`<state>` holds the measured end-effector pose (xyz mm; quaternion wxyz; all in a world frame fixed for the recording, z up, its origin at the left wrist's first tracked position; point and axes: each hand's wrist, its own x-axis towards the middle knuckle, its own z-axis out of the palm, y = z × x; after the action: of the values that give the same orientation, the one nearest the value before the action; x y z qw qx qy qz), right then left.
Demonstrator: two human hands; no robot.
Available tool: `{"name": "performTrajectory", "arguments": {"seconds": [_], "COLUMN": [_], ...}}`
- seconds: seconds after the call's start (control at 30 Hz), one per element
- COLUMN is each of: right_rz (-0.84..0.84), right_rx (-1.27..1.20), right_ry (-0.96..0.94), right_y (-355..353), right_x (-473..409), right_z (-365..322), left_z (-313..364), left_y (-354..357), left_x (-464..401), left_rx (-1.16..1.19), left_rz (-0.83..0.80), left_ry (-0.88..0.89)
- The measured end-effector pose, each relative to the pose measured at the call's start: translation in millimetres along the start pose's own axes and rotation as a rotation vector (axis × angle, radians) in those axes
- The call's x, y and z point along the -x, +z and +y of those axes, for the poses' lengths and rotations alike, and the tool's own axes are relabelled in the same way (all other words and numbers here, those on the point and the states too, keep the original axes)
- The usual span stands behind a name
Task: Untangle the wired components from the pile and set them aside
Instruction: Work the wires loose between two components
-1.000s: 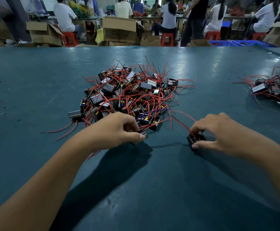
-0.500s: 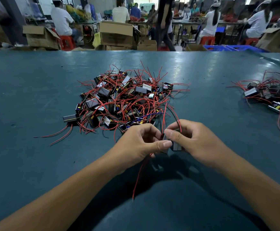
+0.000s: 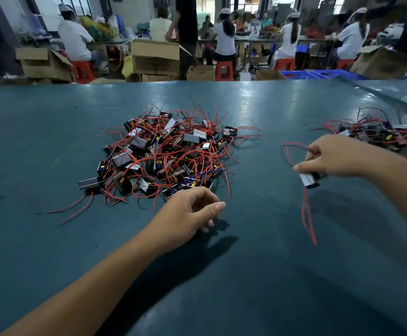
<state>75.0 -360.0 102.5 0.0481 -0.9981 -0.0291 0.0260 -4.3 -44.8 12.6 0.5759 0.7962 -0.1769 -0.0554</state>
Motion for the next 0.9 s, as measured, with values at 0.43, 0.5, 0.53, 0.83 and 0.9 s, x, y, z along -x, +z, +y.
{"name": "performTrajectory", "arguments": {"seconds": [0.43,0.5,0.53,0.83,0.9], "right_rz": [0.143,0.176,0.195,0.283,0.194], "right_rx": [-0.083,-0.224,-0.294,-0.218,-0.081], "right_ry": [-0.21,-0.307,-0.314,-0.324,-0.371], "right_y": [20,28,31,35,34], "right_x": [-28,-31,-35,-101,-110], "right_z": [-89,-116,-127,-190,-200], "left_z": [-5,-4,-4,1,1], "left_y": [-14,-15,-16,-19,-19], "left_x": [4,4,4,4,3], "left_rx": [-0.381,-0.486,-0.525,-0.656,-0.676], "left_rz": [0.075,0.08,0.082,0.028,0.021], "left_ry": [0.104,0.155,0.177,0.229,0.234]}}
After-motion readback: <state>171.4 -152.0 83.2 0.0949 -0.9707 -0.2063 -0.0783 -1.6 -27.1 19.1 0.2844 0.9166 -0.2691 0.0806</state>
